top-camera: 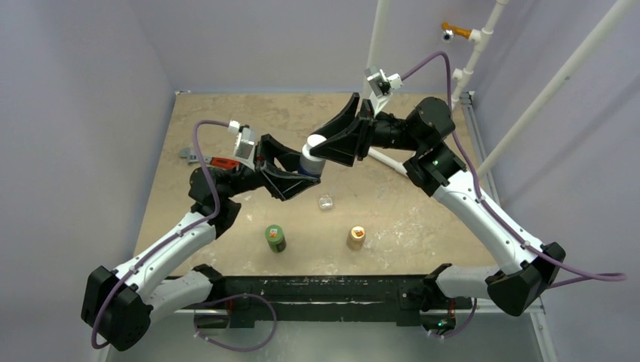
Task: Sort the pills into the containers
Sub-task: Screw the lid of the pill bottle onto the pill bottle.
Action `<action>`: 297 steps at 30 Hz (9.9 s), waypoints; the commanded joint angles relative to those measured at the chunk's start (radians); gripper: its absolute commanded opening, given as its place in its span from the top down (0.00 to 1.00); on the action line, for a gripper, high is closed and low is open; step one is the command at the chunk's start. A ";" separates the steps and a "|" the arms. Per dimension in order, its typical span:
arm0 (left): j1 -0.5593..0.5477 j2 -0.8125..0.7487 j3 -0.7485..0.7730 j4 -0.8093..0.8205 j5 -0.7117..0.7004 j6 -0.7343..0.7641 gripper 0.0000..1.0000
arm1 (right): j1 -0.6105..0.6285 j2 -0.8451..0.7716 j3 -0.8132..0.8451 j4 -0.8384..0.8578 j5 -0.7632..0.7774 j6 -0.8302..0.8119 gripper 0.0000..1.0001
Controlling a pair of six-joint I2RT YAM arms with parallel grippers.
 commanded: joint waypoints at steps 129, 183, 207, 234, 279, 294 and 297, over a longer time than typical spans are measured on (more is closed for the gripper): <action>-0.086 -0.115 0.176 -0.643 -0.648 0.540 1.00 | 0.118 0.098 0.159 -0.449 0.630 -0.154 0.90; 0.074 0.007 0.107 -0.282 0.064 0.100 1.00 | -0.079 0.064 -0.001 0.155 -0.068 0.099 0.42; 0.074 0.038 0.124 -0.253 0.077 0.073 1.00 | -0.079 0.082 0.017 0.071 -0.045 0.068 0.49; 0.055 -0.026 0.196 -0.630 -0.324 0.366 1.00 | -0.013 0.085 0.116 -0.309 0.235 -0.069 0.84; -0.128 -0.071 0.124 -0.679 -0.407 0.562 1.00 | -0.025 -0.013 0.034 -0.207 0.303 -0.075 0.01; 0.024 0.004 0.053 -0.233 0.035 0.150 1.00 | -0.032 -0.005 0.001 -0.098 0.038 -0.102 0.22; 0.033 0.018 0.048 -0.184 0.049 0.118 1.00 | -0.032 0.004 -0.002 -0.085 0.024 -0.085 0.27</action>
